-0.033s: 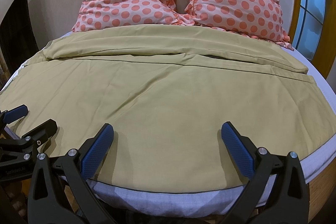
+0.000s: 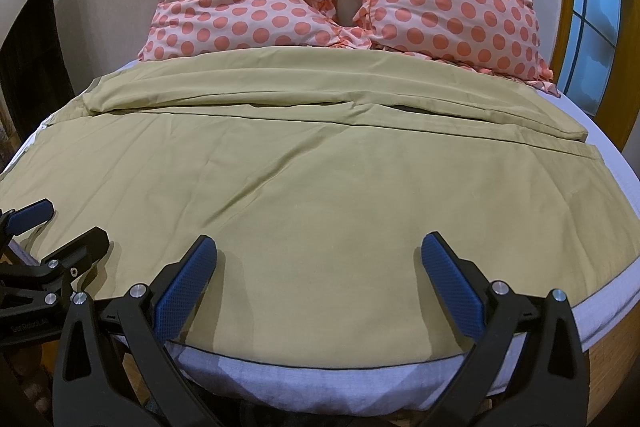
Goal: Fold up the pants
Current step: 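Grasp the khaki pant leg hem with the right gripper and lift it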
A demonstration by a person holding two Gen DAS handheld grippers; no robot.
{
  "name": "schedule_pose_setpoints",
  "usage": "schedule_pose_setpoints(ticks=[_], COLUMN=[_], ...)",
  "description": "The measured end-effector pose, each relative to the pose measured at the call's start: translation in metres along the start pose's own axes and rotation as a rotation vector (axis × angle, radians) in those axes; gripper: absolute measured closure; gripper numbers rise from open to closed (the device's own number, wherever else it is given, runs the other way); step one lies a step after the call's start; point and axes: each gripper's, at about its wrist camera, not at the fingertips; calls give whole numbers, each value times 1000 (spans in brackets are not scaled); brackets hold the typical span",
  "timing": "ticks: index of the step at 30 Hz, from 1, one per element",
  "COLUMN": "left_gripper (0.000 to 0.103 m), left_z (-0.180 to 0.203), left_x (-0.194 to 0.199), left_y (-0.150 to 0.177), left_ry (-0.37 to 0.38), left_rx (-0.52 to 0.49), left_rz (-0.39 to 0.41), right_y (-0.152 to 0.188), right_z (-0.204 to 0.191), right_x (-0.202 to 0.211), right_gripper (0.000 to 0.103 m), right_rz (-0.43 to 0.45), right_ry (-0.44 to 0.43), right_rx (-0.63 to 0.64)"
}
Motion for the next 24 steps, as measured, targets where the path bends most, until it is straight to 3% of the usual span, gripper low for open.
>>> schedule_pose_setpoints(ticks=[3, 6, 9, 12, 14, 17, 21, 24], left_gripper=[2, 2, 2, 2, 2, 2, 2, 2], left_z=[-1, -3, -12, -26, -35, -39, -40, -41], left_x=[-1, -2, -2, 1, 3, 1, -2, -6], left_y=[1, -1, -10, -21, -31, -45, -55, -60], left_ry=[10, 10, -5, 16, 41, 33, 24, 13], left_rx=[-8, -6, 21, 70, 105, 120, 103, 81], left_rz=[12, 7, 10, 36, 52, 62, 80, 91], right_y=[1, -12, -50, -110, -155, -211, -249, -257], right_z=[2, 14, 55, 115, 163, 225, 269, 289], right_x=[3, 3, 10, 5, -18, -75, -144, -192], right_gripper=[1, 1, 1, 1, 1, 19, 35, 42], right_rz=[32, -36, -16, 9, -31, -140, -258, -342], right_ry=[-22, -42, 26, 159, 226, 323, 425, 511], right_rx=[24, 31, -45, -159, -281, -456, -568, -636])
Point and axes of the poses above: each gripper's, at about its wrist camera, not at the fingertips, and x roughly against the way its jaws point, z to its right, y to its underside, and after that the axes turned 4 degrees about -z, right-handed
